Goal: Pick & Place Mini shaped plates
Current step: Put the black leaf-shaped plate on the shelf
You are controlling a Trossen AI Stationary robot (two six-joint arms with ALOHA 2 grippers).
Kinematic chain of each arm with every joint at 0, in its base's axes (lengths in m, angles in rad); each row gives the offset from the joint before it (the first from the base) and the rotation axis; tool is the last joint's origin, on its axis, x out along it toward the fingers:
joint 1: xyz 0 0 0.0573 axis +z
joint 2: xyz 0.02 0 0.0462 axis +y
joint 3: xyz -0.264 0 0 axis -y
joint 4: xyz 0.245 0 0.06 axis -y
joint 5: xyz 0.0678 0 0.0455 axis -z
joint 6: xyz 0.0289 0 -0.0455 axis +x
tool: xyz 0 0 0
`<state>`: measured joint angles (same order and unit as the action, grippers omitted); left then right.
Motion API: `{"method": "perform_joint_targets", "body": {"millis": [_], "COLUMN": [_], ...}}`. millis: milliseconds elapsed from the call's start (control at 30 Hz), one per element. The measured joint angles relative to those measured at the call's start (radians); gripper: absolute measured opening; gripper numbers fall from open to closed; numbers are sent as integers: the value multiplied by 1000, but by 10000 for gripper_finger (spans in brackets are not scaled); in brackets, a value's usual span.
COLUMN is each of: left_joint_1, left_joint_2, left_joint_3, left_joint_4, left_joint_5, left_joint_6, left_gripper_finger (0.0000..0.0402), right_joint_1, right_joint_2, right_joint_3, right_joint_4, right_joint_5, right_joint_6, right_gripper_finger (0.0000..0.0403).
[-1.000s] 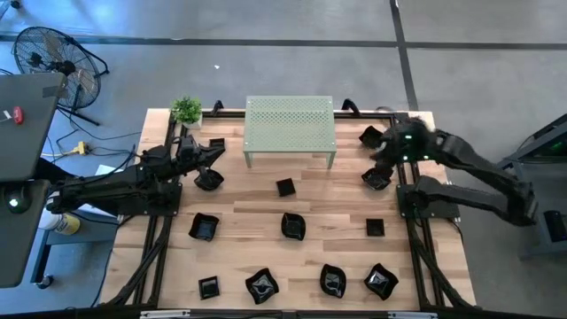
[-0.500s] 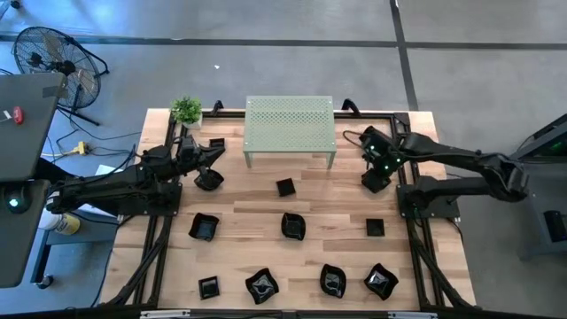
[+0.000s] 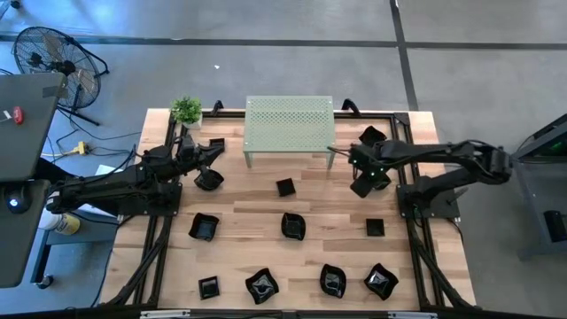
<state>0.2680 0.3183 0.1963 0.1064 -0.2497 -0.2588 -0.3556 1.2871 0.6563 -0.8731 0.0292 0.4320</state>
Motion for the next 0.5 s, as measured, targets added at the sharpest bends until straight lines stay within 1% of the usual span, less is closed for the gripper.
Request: {"method": "perform_joint_targets", "body": {"millis": [300, 500], "left_joint_1": [0, 0], "left_joint_2": [0, 0], "left_joint_3": [0, 0], "left_joint_4": [-5, -5], "left_joint_5": [11, 12], "left_joint_6": [0, 0], "left_gripper_finger": [1, 1], "right_joint_1": [11, 11], "right_joint_2": [91, 133], "right_joint_3": [0, 0], "right_joint_4": [30, 32], "right_joint_5": [71, 86], "right_joint_6": [25, 21], "right_gripper_finger": [96, 65]}}
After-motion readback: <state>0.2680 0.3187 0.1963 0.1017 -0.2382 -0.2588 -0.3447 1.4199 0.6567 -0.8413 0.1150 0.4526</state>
